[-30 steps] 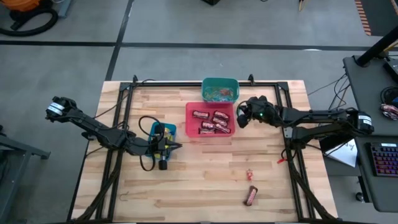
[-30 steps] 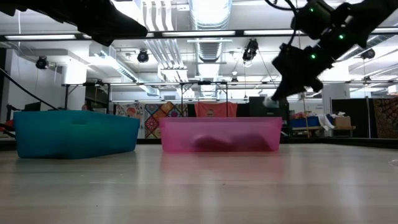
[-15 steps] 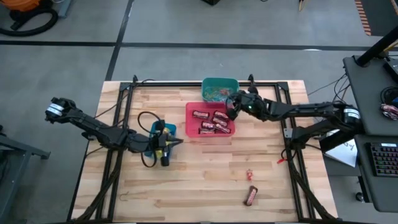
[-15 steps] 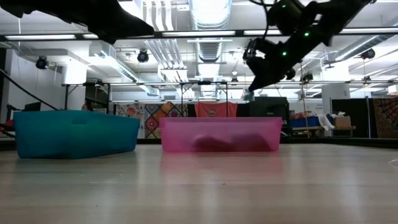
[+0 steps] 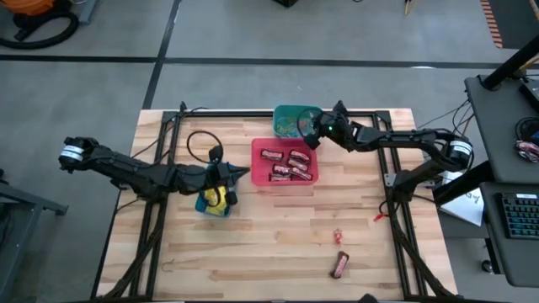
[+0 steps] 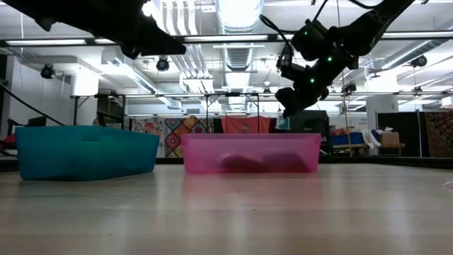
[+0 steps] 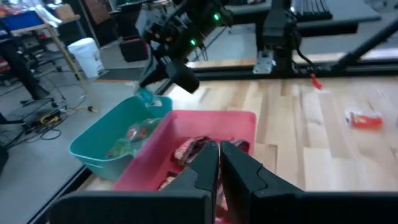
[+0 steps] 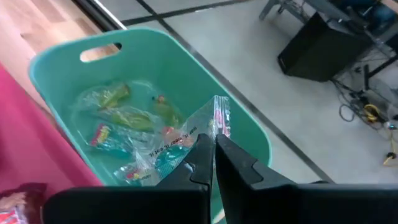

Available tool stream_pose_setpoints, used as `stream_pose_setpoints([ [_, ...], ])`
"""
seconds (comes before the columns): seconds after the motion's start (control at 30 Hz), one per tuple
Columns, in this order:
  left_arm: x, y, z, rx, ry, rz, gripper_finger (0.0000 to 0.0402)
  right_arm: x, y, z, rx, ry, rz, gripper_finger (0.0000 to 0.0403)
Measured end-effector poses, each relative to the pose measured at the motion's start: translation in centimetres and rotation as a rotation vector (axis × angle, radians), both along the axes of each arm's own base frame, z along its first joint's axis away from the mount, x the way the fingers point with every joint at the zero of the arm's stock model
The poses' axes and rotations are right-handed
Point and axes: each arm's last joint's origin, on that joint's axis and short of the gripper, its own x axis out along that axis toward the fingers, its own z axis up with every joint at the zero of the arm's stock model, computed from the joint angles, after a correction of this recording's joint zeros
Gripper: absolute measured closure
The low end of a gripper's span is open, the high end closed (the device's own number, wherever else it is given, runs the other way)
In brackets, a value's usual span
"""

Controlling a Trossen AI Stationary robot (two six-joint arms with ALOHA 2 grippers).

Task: Sort candy
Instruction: Put the blue gummy into the green bin

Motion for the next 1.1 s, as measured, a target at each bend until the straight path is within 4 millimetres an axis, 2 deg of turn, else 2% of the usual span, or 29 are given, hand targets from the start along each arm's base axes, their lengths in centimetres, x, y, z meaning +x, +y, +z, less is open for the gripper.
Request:
stream_pose_setpoints([
  [0.2,0.2,1.0,0.4,-0.01,-0.043,0.046,0.0401,-0.2,-1.6,-0.3,0.047,-0.06,0.081,0.0394],
  [0.37,0.1,1.3,-0.1,-0.007,0.006,0.055,0.0401,-0.1,-2.3,-0.3,0.049,-0.115,0.109,0.0394],
  [0.87,-0.8,1.5,-0.3,0.083,0.122,0.041,0.0401,0.1,-2.4,-0.1,0.117,-0.256,0.045,0.0392],
  [1.1,-0.9,1.5,-0.7,0.082,0.158,0.041,0.0401,0.1,-2.4,-0.1,0.142,-0.29,0.02,0.0353],
])
